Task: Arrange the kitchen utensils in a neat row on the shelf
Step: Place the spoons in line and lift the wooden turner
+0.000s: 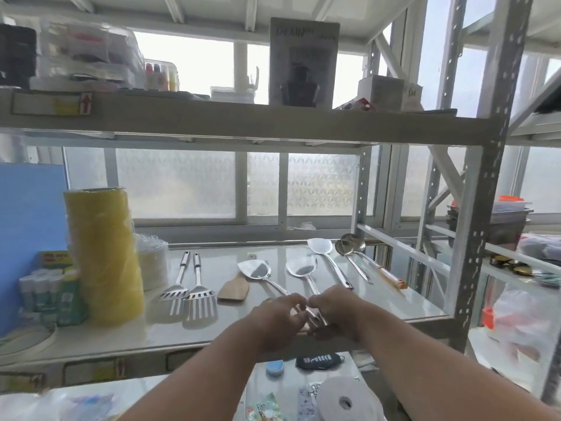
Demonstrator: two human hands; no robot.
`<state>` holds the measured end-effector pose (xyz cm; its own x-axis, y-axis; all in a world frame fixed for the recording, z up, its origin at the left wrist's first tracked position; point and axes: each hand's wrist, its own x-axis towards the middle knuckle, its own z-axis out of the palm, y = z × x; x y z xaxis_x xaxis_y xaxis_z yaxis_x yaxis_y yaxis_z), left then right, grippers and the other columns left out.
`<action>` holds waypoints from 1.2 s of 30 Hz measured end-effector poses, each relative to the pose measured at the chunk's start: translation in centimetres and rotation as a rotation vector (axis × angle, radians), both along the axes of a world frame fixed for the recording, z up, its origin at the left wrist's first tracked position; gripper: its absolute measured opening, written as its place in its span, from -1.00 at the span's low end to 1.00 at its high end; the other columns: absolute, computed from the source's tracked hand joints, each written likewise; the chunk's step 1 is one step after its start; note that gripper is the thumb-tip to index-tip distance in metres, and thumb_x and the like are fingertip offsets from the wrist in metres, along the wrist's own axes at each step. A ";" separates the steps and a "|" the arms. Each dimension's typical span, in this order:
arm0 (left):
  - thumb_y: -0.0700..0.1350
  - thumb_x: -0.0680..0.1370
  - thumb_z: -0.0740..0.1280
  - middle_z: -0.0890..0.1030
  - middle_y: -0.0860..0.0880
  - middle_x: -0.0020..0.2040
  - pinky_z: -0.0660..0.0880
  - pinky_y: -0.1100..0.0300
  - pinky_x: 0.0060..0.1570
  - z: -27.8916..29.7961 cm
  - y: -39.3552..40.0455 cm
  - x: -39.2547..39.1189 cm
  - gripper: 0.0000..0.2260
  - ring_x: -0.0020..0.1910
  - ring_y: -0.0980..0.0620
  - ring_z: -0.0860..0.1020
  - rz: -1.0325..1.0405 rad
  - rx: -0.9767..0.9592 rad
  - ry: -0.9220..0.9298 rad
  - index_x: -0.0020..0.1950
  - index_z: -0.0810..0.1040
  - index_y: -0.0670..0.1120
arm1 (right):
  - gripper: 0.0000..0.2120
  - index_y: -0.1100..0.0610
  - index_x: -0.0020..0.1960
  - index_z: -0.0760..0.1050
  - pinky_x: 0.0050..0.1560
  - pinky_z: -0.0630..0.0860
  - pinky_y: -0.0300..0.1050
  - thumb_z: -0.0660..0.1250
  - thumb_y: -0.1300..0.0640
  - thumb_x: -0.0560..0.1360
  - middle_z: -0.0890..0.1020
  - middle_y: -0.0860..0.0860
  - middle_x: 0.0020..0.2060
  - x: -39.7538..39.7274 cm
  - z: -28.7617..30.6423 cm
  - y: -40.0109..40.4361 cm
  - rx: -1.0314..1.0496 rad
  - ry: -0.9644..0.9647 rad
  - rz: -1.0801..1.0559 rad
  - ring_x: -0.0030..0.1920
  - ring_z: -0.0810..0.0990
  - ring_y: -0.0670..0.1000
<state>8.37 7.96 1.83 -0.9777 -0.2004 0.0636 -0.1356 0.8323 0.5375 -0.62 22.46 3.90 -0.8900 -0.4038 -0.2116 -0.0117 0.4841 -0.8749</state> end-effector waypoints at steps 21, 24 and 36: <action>0.12 0.57 0.05 0.52 0.00 0.50 0.29 -0.08 0.45 -1.9 -2.5 -5.1 -0.47 0.48 -0.07 0.47 0.076 -0.243 0.051 0.50 0.53 0.14 | -0.59 0.08 0.20 0.60 0.20 0.49 -0.07 0.32 -0.11 0.45 0.66 0.08 0.09 -3.5 -2.0 -0.1 0.344 0.616 -0.021 0.19 0.58 0.13; 0.23 0.49 0.07 0.59 0.03 0.31 0.31 -0.12 0.30 -1.2 -3.1 -4.6 -0.47 0.34 -0.10 0.54 0.028 -0.303 0.003 0.33 0.57 0.08 | -0.67 0.01 0.04 0.64 0.09 0.46 -0.13 0.31 -0.09 0.35 0.60 0.03 -0.08 -2.2 -3.0 0.8 0.427 0.750 0.104 0.07 0.57 0.10; 0.15 0.55 0.14 0.45 -0.03 0.47 0.36 -0.13 0.36 -1.4 -3.6 -6.9 -0.62 0.37 -0.15 0.52 0.084 -0.264 -0.081 0.28 0.47 0.03 | -0.79 0.16 0.01 0.58 0.19 0.49 -0.05 0.28 0.05 0.50 0.51 0.13 0.09 -5.1 -3.3 -4.3 0.491 0.742 0.095 0.18 0.56 0.16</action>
